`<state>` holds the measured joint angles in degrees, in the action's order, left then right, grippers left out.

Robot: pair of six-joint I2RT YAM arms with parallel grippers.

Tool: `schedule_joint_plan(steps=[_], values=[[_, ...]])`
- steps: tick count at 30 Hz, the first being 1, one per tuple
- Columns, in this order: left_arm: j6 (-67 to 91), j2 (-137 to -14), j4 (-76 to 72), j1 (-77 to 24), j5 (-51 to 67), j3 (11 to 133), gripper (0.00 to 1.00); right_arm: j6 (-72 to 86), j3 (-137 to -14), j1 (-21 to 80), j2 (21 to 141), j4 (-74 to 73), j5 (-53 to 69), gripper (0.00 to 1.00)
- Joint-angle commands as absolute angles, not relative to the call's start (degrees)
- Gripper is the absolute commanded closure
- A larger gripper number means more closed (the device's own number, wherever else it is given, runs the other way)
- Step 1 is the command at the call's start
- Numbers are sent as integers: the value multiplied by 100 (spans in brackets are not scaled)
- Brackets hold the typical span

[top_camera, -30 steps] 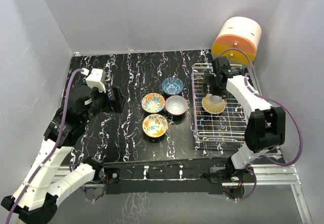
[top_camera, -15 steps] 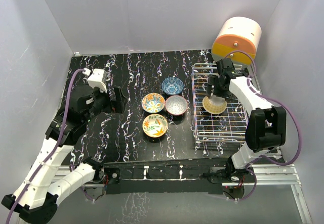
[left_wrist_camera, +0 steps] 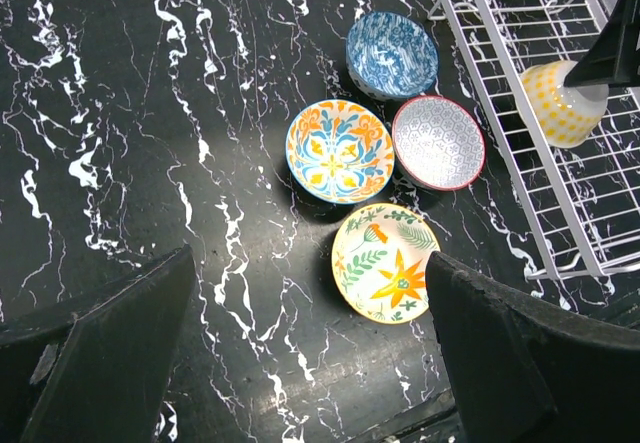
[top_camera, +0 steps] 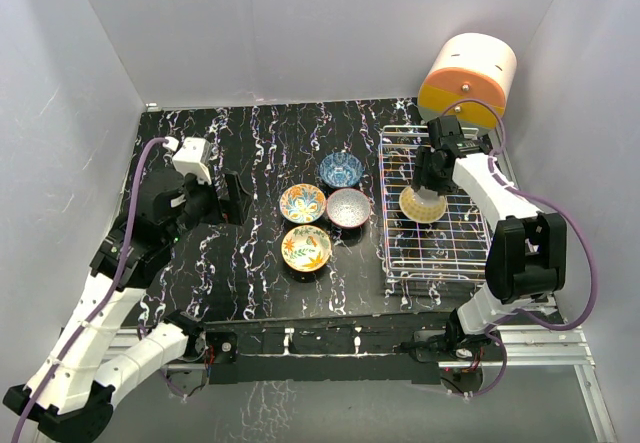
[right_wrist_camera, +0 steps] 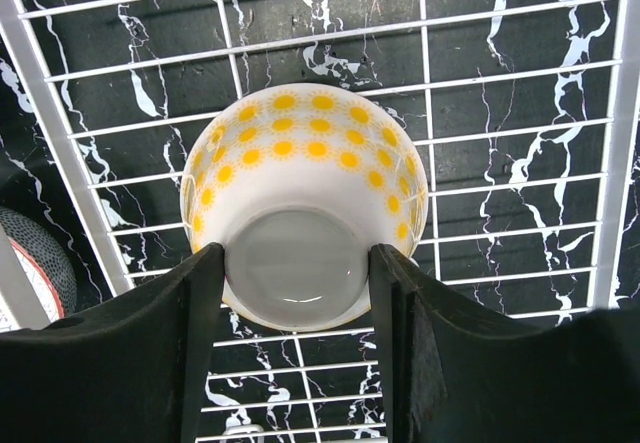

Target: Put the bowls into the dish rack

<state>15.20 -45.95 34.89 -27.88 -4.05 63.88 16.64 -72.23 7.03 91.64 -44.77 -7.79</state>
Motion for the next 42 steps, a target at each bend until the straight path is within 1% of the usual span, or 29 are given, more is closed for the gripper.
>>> schedule_joint_plan(steps=[1, 4, 8, 17, 20, 29, 42], values=[[1580, -4482, 3470, -2807, -339, 6273, 3, 1603, -7087, 626, 8963, -4632, -990, 57], [1591, -4428, 3462, -2810, -318, 6217, 3, 1585, -7046, 559, 8869, -4747, -1020, 63], [1591, -4335, 3481, -2805, -292, 6195, 3, 1602, -6915, 397, 8673, -4983, -1050, 65], [1569, -4104, 3335, -2807, -99, 5951, 3, 1779, -6445, 18, 8034, -5350, -910, 66], [1509, -4057, 3305, -2812, -26, 5902, 3, 1888, -6372, -151, 7917, -5520, -906, 67], [1506, -3935, 3135, -2809, 241, 5778, 3, 2277, -6337, -228, 7641, -5912, -921, 68], [1588, -3557, 3179, -2812, 388, 5745, 3, 2952, -5618, -280, 7027, -6180, -1271, 68]])
